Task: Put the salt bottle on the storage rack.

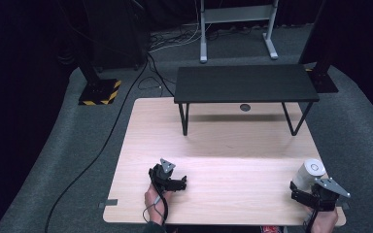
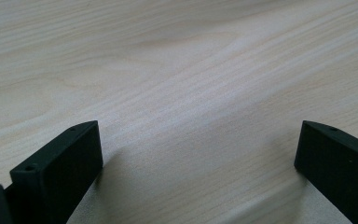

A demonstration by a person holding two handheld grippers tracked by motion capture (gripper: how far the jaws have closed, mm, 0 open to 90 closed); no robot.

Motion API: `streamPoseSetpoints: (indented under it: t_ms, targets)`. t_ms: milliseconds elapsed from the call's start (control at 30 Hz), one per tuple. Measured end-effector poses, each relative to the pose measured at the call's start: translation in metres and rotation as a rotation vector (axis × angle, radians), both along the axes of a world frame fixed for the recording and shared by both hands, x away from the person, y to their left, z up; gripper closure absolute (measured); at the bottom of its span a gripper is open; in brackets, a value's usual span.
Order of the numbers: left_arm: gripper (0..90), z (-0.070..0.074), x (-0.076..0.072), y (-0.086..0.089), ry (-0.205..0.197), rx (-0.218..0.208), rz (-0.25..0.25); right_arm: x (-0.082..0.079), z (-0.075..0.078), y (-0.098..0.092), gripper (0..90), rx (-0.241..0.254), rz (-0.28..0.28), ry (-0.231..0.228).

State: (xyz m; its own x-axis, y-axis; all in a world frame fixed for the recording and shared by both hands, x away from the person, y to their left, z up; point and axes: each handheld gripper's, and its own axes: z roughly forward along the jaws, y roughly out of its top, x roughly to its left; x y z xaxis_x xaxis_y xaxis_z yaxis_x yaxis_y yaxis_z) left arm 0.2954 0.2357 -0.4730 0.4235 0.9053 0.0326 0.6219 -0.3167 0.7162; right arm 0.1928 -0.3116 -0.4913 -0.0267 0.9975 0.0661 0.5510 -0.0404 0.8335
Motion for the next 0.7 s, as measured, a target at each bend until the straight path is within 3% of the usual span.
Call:
streamPoseSetpoints:
  t_ms: [100,133,167,233,700]
  targets:
    - [0.2,0.0,0.0,0.0,0.0,-0.001,0.0,0.002,-0.001,0.001,2.2,0.001,-0.005,-0.015]
    - [0.2,0.0,0.0,0.0,0.0,0.0,0.0,-0.002,-0.006,0.008,27.2,-0.003,-0.051,-0.053]
    - [0.2,0.0,0.0,0.0,0.0,0.0,0.0,-0.005,-0.009,0.009,28.0,0.004,-0.068,-0.078]
    - [0.2,0.0,0.0,0.0,0.0,-0.001,0.0,-0.008,-0.012,0.017,28.9,-0.031,-0.081,-0.097]
    - [0.2,0.0,0.0,0.0,0.002,-0.002,0.0,-0.01,-0.008,0.018,29.1,-0.04,-0.057,-0.088]
